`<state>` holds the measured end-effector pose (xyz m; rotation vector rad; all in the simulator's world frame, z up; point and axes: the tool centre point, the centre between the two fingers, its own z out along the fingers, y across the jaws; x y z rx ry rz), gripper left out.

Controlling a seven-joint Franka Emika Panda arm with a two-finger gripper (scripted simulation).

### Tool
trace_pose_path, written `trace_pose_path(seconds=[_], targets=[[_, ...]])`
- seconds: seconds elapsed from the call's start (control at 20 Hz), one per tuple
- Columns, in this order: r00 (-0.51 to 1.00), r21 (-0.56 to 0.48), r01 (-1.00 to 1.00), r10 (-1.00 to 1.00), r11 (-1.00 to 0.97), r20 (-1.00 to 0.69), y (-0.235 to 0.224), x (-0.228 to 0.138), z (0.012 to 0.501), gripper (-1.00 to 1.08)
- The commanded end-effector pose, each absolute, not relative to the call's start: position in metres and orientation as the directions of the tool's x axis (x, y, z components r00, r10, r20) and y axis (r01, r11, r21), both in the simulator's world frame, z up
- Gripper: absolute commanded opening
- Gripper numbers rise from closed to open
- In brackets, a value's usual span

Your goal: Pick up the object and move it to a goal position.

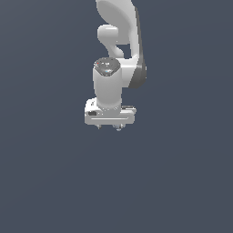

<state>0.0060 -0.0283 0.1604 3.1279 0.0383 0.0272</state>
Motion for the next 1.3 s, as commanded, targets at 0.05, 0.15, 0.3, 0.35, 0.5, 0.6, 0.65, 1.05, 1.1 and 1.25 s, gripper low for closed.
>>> trace_pose_path(seconds=[0.05, 0.15, 0.3, 0.35, 0.5, 0.6, 0.65, 1.05, 1.1, 1.25], targets=[[0.999, 0.013, 0.028, 0.029, -1.0, 0.017, -0.028, 0.006, 0.16, 1.0], [0.999, 0.014, 0.037, 0.037, -0.999, 0.017, -0.027, 0.005, 0.159, 1.0], [0.998, 0.014, 0.062, 0.062, -0.998, 0.016, -0.026, 0.001, 0.156, 1.0], [0.997, 0.014, 0.074, 0.074, -0.997, 0.015, -0.025, 0.0, 0.155, 1.0], [0.993, 0.014, 0.116, 0.116, -0.993, 0.014, -0.023, -0.006, 0.15, 1.0], [0.988, 0.014, 0.151, 0.151, -0.988, 0.012, -0.021, -0.01, 0.146, 1.0], [0.985, 0.014, 0.171, 0.171, -0.985, 0.012, -0.02, -0.013, 0.144, 1.0], [0.926, 0.011, 0.378, 0.378, -0.926, 0.005, -0.007, -0.043, 0.123, 1.0], [0.913, 0.01, 0.407, 0.407, -0.913, 0.004, -0.005, -0.047, 0.12, 1.0], [0.872, 0.008, 0.489, 0.489, -0.872, 0.002, 0.0, -0.061, 0.111, 1.0]])
